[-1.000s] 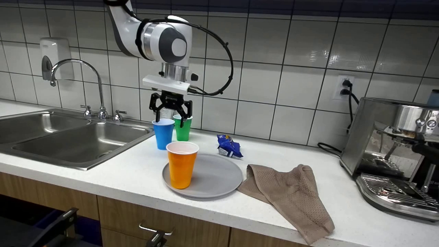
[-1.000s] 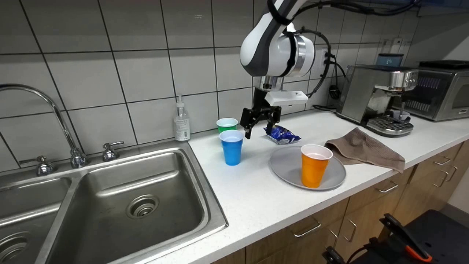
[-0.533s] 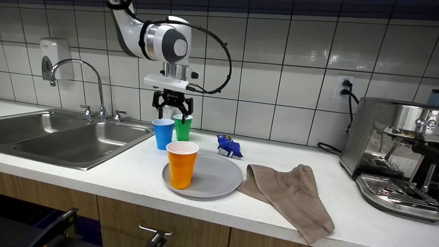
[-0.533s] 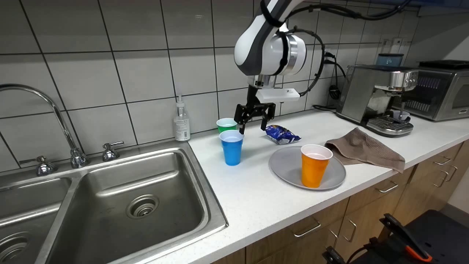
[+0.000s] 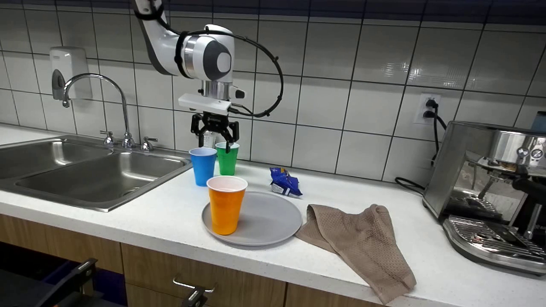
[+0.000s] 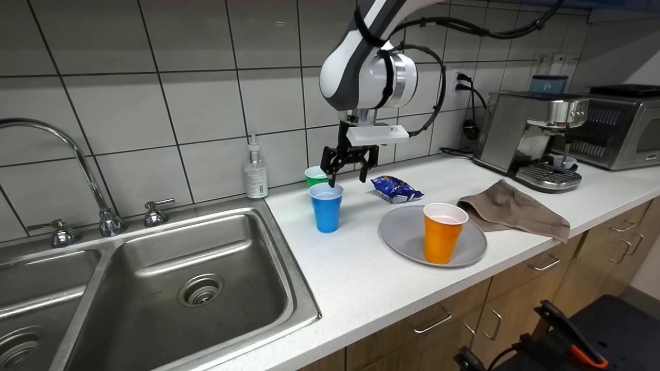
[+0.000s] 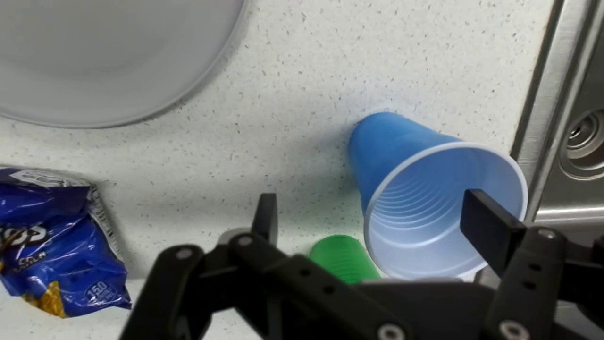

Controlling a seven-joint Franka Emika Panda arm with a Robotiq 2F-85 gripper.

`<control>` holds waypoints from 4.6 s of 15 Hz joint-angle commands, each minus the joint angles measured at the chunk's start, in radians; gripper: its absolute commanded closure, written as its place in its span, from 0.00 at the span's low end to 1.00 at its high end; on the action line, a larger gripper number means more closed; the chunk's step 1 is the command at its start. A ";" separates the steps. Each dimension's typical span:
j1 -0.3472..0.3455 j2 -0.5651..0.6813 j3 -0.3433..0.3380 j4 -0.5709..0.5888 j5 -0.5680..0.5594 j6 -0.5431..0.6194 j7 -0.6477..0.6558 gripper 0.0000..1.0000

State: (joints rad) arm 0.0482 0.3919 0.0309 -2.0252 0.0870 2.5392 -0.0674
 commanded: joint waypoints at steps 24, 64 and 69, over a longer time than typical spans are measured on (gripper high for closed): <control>0.036 0.065 -0.015 0.044 -0.062 0.021 0.100 0.00; -0.002 -0.006 -0.036 0.010 -0.002 -0.001 0.215 0.99; -0.022 -0.045 -0.057 -0.014 0.003 0.007 0.226 0.99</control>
State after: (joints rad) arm 0.0423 0.4021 -0.0220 -1.9948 0.0809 2.5497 0.1392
